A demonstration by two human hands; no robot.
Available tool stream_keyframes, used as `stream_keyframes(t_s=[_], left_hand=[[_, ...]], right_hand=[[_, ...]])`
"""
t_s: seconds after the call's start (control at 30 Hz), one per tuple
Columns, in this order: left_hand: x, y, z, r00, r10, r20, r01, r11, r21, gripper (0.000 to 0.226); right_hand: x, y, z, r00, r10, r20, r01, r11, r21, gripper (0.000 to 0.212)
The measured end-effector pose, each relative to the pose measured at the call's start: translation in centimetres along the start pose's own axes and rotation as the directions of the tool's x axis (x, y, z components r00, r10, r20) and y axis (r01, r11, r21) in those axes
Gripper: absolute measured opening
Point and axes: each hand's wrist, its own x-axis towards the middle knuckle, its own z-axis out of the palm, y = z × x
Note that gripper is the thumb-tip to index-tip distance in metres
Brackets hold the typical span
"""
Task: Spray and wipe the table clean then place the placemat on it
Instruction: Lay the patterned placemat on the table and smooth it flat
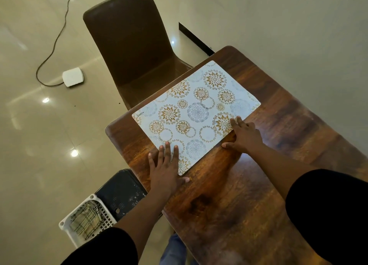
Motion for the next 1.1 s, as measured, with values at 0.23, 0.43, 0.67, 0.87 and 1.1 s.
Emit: stream_keyframes(t_s=[0.23, 0.43, 0.67, 0.87, 1.1], left_hand=[[0.4, -0.2, -0.3, 1.000, 0.006, 0.029, -0.006, 1.000, 0.021, 0.127], [0.5, -0.1, -0.5, 0.999, 0.005, 0.050, -0.005, 1.000, 0.005, 0.130], [1.0, -0.1, -0.8, 0.996, -0.005, 0.084, 0.004, 1.000, 0.012, 0.136], [1.2, 0.0, -1.1, 0.995, -0.008, 0.097, 0.005, 1.000, 0.021, 0.139], [1.3, 0.1, -1.2, 0.994, -0.010, 0.111, 0.006, 0.999, 0.035, 0.140]], right_hand=[[-0.1, -0.1, 0.1, 0.999, 0.017, 0.034, -0.020, 0.996, 0.083, 0.115], [0.1, 0.0, -0.1, 0.999, 0.021, 0.049, -0.026, 0.995, 0.099, 0.118], [0.5, -0.1, -0.5, 0.997, 0.020, 0.070, -0.026, 0.996, 0.089, 0.122], [0.5, -0.1, -0.6, 0.998, 0.021, 0.066, -0.027, 0.996, 0.088, 0.122], [0.7, -0.1, -0.7, 0.997, 0.022, 0.079, -0.028, 0.997, 0.079, 0.124]])
